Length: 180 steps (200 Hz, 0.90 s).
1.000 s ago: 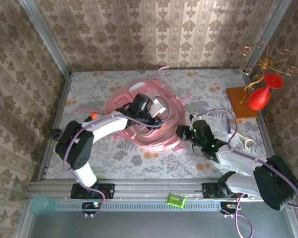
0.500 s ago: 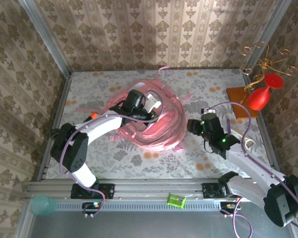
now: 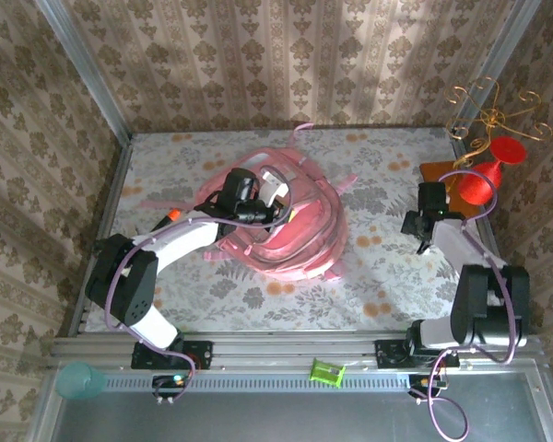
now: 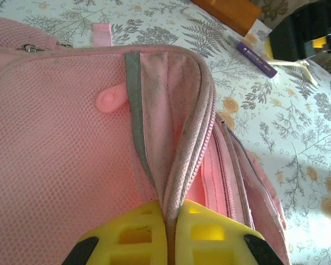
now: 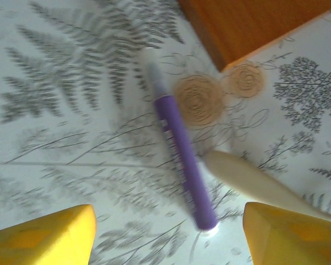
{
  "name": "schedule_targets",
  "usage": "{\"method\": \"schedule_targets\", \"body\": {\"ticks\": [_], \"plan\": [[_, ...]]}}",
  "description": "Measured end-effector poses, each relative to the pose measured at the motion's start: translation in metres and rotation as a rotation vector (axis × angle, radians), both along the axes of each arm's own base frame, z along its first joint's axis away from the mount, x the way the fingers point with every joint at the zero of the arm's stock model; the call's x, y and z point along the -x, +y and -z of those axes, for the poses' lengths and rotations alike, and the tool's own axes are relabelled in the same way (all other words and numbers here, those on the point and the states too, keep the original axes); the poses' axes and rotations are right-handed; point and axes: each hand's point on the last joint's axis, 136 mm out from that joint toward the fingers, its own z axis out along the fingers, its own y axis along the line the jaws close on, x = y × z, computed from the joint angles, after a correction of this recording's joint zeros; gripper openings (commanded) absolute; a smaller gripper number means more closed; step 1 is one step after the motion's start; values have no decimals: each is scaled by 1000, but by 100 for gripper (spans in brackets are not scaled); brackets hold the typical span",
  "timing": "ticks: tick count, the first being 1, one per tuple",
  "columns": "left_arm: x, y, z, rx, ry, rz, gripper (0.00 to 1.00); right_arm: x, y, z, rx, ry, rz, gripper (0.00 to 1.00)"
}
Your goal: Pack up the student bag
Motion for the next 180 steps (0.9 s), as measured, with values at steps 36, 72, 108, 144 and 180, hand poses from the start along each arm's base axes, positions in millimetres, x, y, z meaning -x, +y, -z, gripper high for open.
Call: {"method": "schedule_targets", "body": {"ticks": [36,72,108,144,180], "plan": [[-2,1,-1,8,-3,-4,0,-14,-13,22,-4,107,-1,64],[-5,6,-8,15,-17,-18,0,-10,-16,44,-41,188,5,55],[-6,11,-14,20,-32,-34,0,-17,-20,46,-59,206,6,51],[-7,12,-13,15,-36,-36,0,-16,-19,48,-64,243,-8,47],[-6,13,-14,10,-45,-37,0,-16,-19,50,-65,264,-14,31]]}}
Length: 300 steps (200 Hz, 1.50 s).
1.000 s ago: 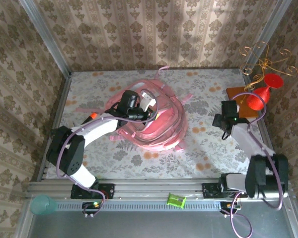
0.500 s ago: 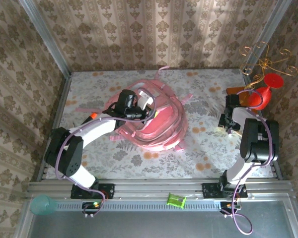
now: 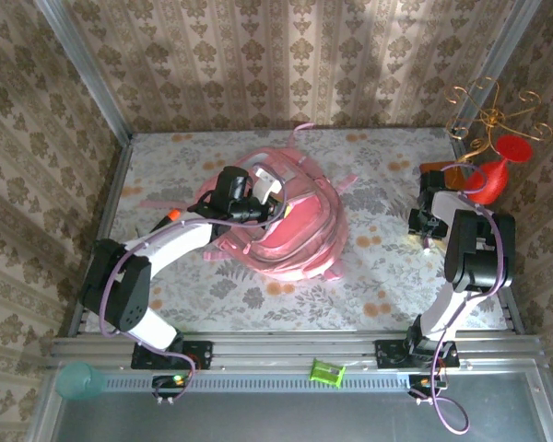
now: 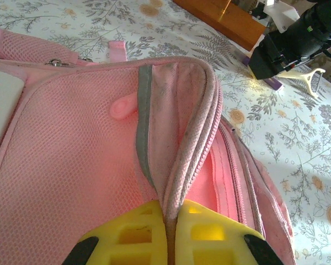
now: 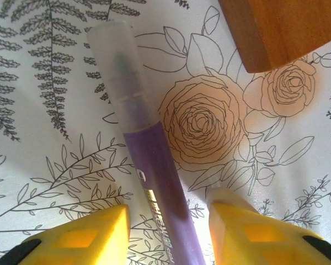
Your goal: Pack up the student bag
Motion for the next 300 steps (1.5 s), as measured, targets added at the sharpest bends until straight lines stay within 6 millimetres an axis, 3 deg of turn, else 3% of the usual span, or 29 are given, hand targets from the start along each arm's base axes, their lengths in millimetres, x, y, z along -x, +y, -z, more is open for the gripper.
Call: {"method": "schedule_targets", "body": {"ticks": [9,17,77,116,145,163,182,202,225,264,300], "plan": [[0,1,0,-2,-4,-2,0,0,1,0,-3,-1,-1,19],[0,2,0,-4,-7,-4,0,0,2,0,-1,2,-7,14],[-2,7,0,-14,-9,-15,0,-4,8,-1,-31,-12,-28,12],[-2,7,0,-13,-9,-15,0,-5,38,-17,-101,-88,-88,9],[-6,11,-1,9,0,-27,0,-7,89,-62,-180,-284,-197,8],[-9,14,-4,45,21,-35,0,1,148,-94,-279,-421,-354,8],[-12,18,-8,76,39,-38,0,22,215,-120,-416,-511,-539,8],[-12,20,-13,100,53,-36,0,41,263,-135,-532,-537,-661,8],[-11,21,-19,115,52,-34,0,51,300,-141,-648,-532,-692,8],[-9,21,-34,135,47,-21,0,46,347,-137,-830,-505,-586,8],[-9,19,-47,140,45,-12,0,21,381,-139,-959,-486,-456,8]]}}
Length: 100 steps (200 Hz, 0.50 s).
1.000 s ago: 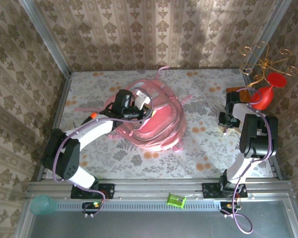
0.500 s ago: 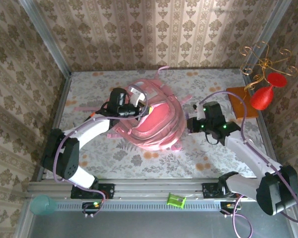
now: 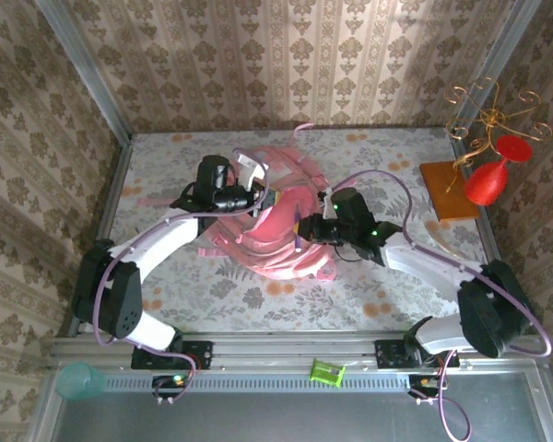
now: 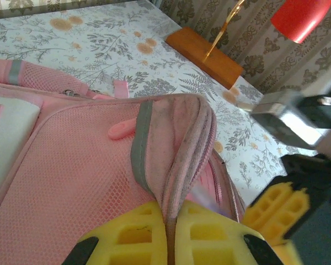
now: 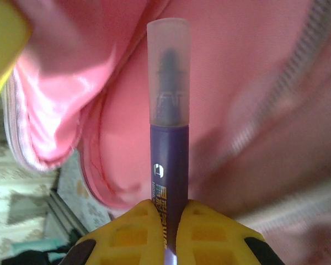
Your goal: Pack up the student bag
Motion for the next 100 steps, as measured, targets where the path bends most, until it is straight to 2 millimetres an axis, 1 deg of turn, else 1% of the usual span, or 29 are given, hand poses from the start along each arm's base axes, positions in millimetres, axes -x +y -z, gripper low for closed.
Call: {"method": "schedule_targets", "body": {"ticks": [16,29,39,49,61,69,78,100], "plan": [[4,-1,0,-4,7,7,0,-18,12,0,-69,40,52,8],[6,-3,0,-5,7,14,0,-29,18,3,-112,67,94,9],[8,-5,-1,-5,6,18,0,-34,21,5,-124,88,125,16],[9,-6,-1,-7,5,18,0,-41,22,6,-129,94,172,20],[11,-7,-1,-10,5,17,0,-47,26,1,-132,74,217,23],[11,-8,-2,-10,6,13,0,-50,29,-4,-146,61,247,29],[10,-8,-4,-6,2,4,0,-54,33,-8,-159,43,275,33],[5,-5,-9,1,-4,-34,0,-61,36,-8,-180,23,338,41]]}}
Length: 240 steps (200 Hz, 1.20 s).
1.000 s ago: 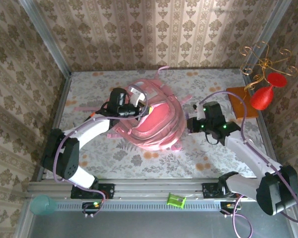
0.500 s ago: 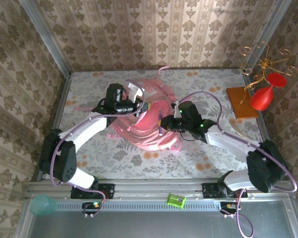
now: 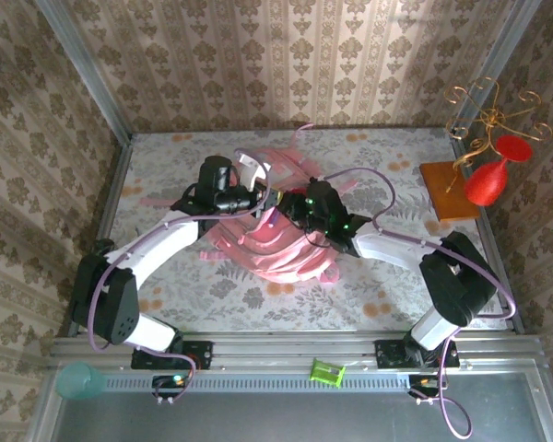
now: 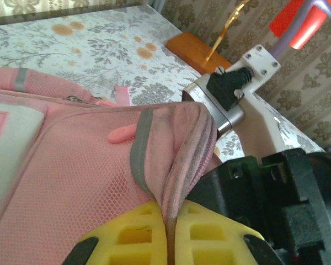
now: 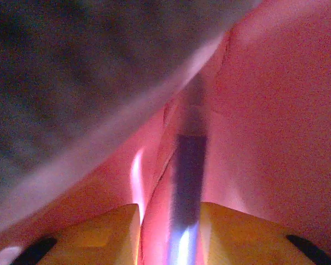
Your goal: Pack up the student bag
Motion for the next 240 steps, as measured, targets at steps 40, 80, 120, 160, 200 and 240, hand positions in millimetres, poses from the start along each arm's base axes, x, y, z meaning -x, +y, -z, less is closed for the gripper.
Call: {"method": "schedule_targets", "body": {"ticks": [40,80,120,160,200,240], "plan": [[-4,1,-3,5,11,-30,0,-1,-2,0,7,-13,32,41],[0,-3,-1,0,5,1,5,35,-21,-28,96,-127,-53,40],[10,-4,8,-26,-12,82,63,64,-52,-77,267,-333,-132,41],[19,27,-17,-52,-92,18,87,65,-58,-63,447,-405,-217,43],[-20,116,-14,-173,-61,-396,92,53,-61,-46,515,-440,-248,47],[-76,246,72,-476,219,-794,94,43,-88,5,501,-358,-247,50]]}}
